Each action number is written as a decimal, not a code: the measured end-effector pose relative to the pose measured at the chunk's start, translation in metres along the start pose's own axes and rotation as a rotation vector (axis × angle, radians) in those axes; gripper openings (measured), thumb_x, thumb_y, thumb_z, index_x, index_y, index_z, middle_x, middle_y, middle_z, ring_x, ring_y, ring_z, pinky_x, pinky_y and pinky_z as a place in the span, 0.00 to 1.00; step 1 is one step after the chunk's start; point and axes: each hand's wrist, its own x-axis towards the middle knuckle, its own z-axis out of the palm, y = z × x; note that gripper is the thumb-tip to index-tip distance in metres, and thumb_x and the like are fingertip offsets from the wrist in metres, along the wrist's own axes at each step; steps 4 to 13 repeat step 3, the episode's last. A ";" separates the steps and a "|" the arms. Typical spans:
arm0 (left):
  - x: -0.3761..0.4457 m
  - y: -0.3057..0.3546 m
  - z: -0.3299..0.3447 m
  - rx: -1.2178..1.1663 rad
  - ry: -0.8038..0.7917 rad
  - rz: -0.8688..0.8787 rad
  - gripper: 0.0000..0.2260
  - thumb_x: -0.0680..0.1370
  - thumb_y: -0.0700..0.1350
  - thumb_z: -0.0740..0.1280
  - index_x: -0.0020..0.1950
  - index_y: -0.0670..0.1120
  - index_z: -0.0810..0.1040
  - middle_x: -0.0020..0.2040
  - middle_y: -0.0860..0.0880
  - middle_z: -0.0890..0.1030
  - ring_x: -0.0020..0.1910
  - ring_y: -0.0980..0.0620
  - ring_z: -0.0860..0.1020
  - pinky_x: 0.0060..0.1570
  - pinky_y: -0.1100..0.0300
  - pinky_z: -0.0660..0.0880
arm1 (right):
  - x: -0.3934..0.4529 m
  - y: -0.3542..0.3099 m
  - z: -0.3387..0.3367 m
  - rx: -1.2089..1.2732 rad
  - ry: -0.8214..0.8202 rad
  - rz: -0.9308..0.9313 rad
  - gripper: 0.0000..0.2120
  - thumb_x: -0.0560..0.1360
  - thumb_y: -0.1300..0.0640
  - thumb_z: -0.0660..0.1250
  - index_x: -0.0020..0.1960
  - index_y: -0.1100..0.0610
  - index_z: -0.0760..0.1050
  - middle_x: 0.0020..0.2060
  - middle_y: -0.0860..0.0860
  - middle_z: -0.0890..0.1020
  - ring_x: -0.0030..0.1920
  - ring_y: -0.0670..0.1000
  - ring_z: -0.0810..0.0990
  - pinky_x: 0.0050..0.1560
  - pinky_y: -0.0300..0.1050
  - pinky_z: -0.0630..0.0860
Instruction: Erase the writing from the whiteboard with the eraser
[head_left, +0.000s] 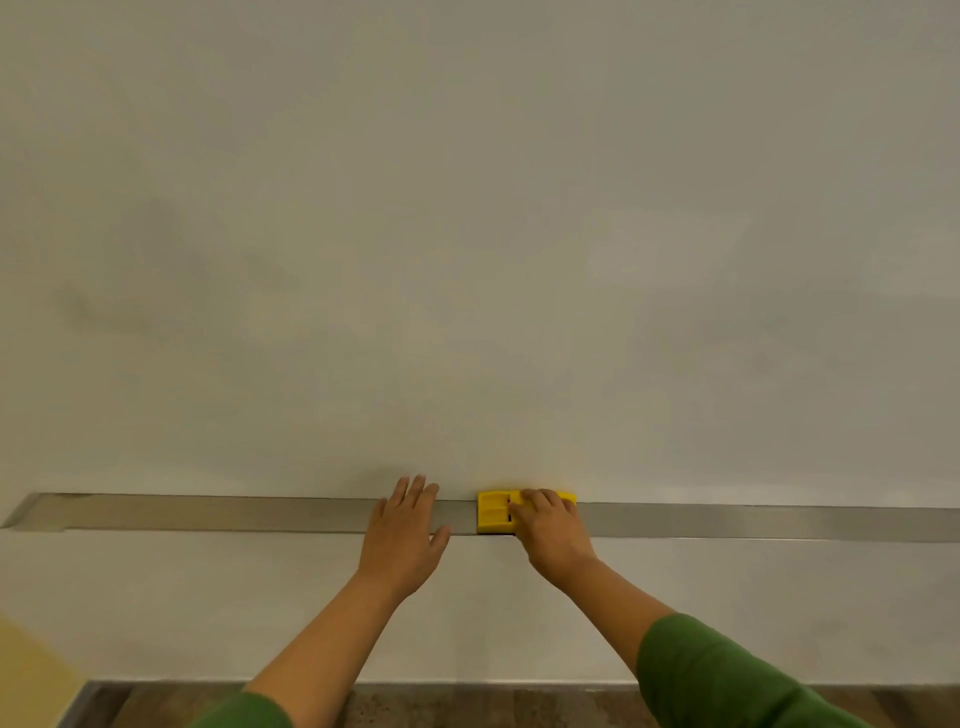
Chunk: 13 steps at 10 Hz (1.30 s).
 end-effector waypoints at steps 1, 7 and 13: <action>-0.005 0.007 0.005 -0.006 -0.019 -0.018 0.27 0.82 0.56 0.52 0.78 0.47 0.50 0.79 0.48 0.47 0.77 0.50 0.44 0.74 0.53 0.47 | 0.000 0.005 -0.007 0.056 0.067 -0.016 0.16 0.79 0.54 0.57 0.64 0.53 0.72 0.70 0.52 0.67 0.70 0.54 0.62 0.67 0.47 0.60; -0.017 0.024 0.005 -0.016 0.007 0.026 0.29 0.82 0.55 0.52 0.78 0.44 0.47 0.79 0.47 0.45 0.77 0.50 0.42 0.74 0.56 0.46 | -0.013 0.006 -0.041 0.289 0.229 0.038 0.15 0.79 0.54 0.60 0.63 0.56 0.74 0.65 0.53 0.73 0.65 0.54 0.68 0.63 0.46 0.67; -0.017 0.024 0.005 -0.016 0.007 0.026 0.29 0.82 0.55 0.52 0.78 0.44 0.47 0.79 0.47 0.45 0.77 0.50 0.42 0.74 0.56 0.46 | -0.013 0.006 -0.041 0.289 0.229 0.038 0.15 0.79 0.54 0.60 0.63 0.56 0.74 0.65 0.53 0.73 0.65 0.54 0.68 0.63 0.46 0.67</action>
